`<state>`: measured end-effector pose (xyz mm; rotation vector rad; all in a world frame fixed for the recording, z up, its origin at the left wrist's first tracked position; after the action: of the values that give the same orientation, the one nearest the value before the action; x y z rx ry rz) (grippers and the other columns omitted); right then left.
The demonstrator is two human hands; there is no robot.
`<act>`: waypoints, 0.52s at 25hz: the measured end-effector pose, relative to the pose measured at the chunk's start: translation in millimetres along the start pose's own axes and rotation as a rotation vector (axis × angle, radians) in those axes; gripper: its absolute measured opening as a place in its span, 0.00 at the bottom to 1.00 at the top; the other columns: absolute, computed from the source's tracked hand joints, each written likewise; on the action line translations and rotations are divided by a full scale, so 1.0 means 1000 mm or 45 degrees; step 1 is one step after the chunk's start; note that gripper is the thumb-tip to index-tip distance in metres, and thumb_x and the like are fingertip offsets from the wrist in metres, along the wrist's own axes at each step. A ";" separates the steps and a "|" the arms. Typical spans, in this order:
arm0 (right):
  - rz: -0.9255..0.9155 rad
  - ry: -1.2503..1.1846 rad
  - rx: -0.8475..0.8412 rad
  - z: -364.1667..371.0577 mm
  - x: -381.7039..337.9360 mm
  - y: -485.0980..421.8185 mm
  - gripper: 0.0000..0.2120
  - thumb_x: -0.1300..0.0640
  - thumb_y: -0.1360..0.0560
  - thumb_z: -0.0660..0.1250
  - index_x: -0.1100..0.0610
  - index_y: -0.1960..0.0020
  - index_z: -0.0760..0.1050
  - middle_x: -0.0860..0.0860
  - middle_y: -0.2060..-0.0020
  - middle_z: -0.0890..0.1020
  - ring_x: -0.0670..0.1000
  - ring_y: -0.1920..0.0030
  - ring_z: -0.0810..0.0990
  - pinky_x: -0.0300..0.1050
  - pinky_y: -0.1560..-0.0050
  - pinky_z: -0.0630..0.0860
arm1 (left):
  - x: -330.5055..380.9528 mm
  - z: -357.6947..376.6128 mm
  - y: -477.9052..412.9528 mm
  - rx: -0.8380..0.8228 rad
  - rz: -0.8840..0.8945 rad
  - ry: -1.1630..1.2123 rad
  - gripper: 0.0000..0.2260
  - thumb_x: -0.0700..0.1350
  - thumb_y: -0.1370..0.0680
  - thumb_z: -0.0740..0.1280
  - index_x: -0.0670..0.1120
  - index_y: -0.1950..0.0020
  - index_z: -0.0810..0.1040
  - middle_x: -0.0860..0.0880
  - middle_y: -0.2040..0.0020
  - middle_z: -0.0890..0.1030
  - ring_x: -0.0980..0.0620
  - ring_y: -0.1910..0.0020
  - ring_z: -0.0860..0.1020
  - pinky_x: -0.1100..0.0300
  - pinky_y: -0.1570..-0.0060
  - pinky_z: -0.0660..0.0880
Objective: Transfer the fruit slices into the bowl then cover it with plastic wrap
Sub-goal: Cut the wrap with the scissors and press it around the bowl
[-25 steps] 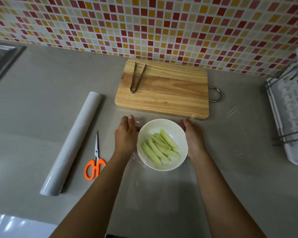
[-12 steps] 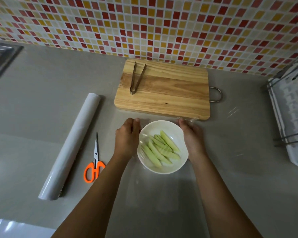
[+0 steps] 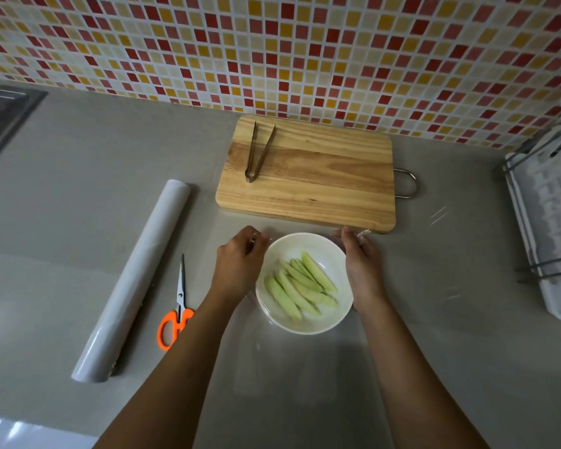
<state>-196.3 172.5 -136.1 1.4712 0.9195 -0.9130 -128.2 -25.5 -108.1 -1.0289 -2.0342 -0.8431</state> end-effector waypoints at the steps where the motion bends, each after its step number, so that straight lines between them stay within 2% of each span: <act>1: -0.043 0.015 0.014 0.000 -0.002 0.000 0.11 0.47 0.24 0.63 0.49 0.60 0.79 0.42 0.62 0.82 0.38 0.59 0.80 0.33 0.57 0.74 | 0.001 0.000 0.000 0.018 0.024 -0.033 0.11 0.52 0.20 0.59 0.49 0.57 0.75 0.55 0.66 0.77 0.55 0.64 0.76 0.63 0.68 0.68; 3: -0.149 0.026 0.035 -0.001 -0.005 0.001 0.10 0.47 0.23 0.62 0.49 0.58 0.79 0.41 0.67 0.80 0.32 0.66 0.77 0.25 0.63 0.71 | 0.004 0.000 0.001 0.036 0.085 -0.092 0.10 0.53 0.19 0.57 0.51 0.58 0.70 0.56 0.66 0.76 0.58 0.66 0.74 0.64 0.70 0.65; 6: -0.194 0.010 0.041 -0.002 -0.007 0.003 0.11 0.48 0.22 0.61 0.48 0.59 0.78 0.42 0.69 0.76 0.33 0.69 0.74 0.24 0.64 0.70 | 0.006 0.001 0.002 0.046 0.133 -0.138 0.10 0.54 0.19 0.55 0.52 0.58 0.67 0.57 0.67 0.75 0.59 0.67 0.72 0.65 0.70 0.65; 10: -0.071 0.017 0.043 -0.002 -0.006 0.001 0.10 0.48 0.22 0.60 0.47 0.57 0.79 0.39 0.61 0.80 0.33 0.61 0.77 0.23 0.63 0.70 | 0.003 0.003 0.000 0.072 0.028 -0.097 0.11 0.53 0.19 0.56 0.50 0.58 0.70 0.58 0.67 0.74 0.58 0.65 0.71 0.64 0.68 0.65; 13: 0.008 0.065 0.044 -0.003 -0.004 -0.003 0.11 0.48 0.22 0.60 0.48 0.53 0.80 0.43 0.54 0.82 0.40 0.52 0.78 0.33 0.52 0.72 | 0.008 0.003 0.000 0.080 0.042 -0.083 0.12 0.53 0.19 0.54 0.49 0.58 0.69 0.55 0.68 0.74 0.52 0.65 0.72 0.57 0.67 0.65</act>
<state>-200.6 175.9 -133.3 1.5324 0.9401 -0.8941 -132.9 -20.0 -103.7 -1.0645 -2.0788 -0.7325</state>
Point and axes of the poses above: each hand's wrist, its own y-axis away from the middle knuckle, its own z-axis out of the palm, x = y × z, the point moved 4 cm from there along -y, towards the middle knuckle
